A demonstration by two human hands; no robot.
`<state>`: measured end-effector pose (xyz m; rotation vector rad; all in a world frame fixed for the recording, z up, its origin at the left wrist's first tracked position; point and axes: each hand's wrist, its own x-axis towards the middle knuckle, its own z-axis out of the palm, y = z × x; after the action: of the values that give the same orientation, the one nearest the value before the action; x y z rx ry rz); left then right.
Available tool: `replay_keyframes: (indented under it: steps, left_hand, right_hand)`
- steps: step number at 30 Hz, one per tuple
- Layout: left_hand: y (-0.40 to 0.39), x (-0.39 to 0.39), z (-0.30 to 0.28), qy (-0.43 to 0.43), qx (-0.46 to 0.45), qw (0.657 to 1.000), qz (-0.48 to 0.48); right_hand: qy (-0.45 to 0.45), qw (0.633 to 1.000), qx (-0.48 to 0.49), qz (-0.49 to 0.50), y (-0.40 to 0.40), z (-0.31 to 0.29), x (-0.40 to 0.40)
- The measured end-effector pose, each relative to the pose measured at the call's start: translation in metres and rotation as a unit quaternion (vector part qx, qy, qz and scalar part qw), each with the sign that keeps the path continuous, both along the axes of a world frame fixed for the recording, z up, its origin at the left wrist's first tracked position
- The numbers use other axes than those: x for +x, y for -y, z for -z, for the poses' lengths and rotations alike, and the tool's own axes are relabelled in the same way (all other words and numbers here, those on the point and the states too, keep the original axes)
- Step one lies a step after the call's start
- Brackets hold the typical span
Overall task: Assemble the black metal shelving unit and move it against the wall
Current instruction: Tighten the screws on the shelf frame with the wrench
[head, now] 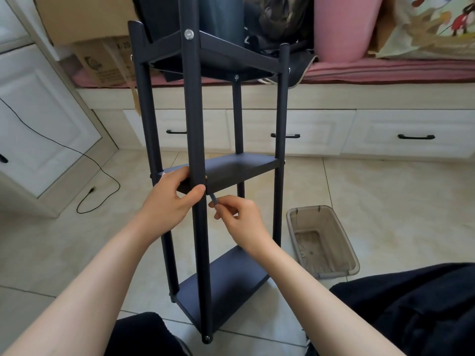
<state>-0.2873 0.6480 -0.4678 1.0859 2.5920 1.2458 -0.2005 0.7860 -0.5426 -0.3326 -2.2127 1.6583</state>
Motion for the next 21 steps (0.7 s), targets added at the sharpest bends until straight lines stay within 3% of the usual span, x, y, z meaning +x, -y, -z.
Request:
replay_keyframes:
  steps: [8,21]
  left_hand:
    - [0.000,0.002,-0.003,0.017,0.015,1.000,-0.011]
    - [0.003,0.002,-0.005,0.031,0.034,0.998,-0.040]
  right_hand:
    - [-0.028,1.000,0.014,0.004,0.009,0.004,-0.007]
    - [-0.098,0.983,0.135,0.071,0.016,0.013,-0.021]
